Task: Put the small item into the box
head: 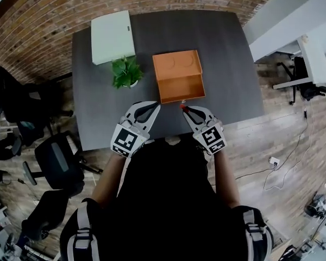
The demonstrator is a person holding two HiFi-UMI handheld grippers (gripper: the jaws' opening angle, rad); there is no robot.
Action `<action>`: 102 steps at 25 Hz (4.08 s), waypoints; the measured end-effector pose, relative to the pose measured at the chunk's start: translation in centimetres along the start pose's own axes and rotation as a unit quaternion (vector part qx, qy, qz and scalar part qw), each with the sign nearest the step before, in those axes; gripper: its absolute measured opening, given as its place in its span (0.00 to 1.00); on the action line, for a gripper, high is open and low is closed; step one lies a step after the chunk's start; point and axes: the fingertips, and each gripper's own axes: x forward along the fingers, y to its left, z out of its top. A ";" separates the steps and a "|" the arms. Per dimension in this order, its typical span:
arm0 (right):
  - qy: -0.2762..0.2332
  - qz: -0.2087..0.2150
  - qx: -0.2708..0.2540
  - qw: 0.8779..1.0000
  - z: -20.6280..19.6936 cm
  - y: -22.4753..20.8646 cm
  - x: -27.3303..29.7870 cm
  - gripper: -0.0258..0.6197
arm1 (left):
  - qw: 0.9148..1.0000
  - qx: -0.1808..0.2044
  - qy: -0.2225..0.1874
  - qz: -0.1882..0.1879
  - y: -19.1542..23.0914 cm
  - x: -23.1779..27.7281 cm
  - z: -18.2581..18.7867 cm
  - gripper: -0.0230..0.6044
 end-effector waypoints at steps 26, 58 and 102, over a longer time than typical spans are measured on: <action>0.050 0.069 -0.052 0.995 -1.8 -4.4 5.9 0.14 | 0.994 -0.041 -0.010 0.096 3.9 -0.3 -0.6 0.07; 0.178 0.127 -0.140 0.966 -11.2 -6.6 15.1 0.14 | 0.983 -0.074 0.043 0.165 3.8 -0.6 -3.3 0.07; 0.261 0.113 -0.113 0.952 -16.4 -8.5 18.9 0.15 | 0.985 -0.076 0.069 0.141 2.9 1.0 -5.1 0.07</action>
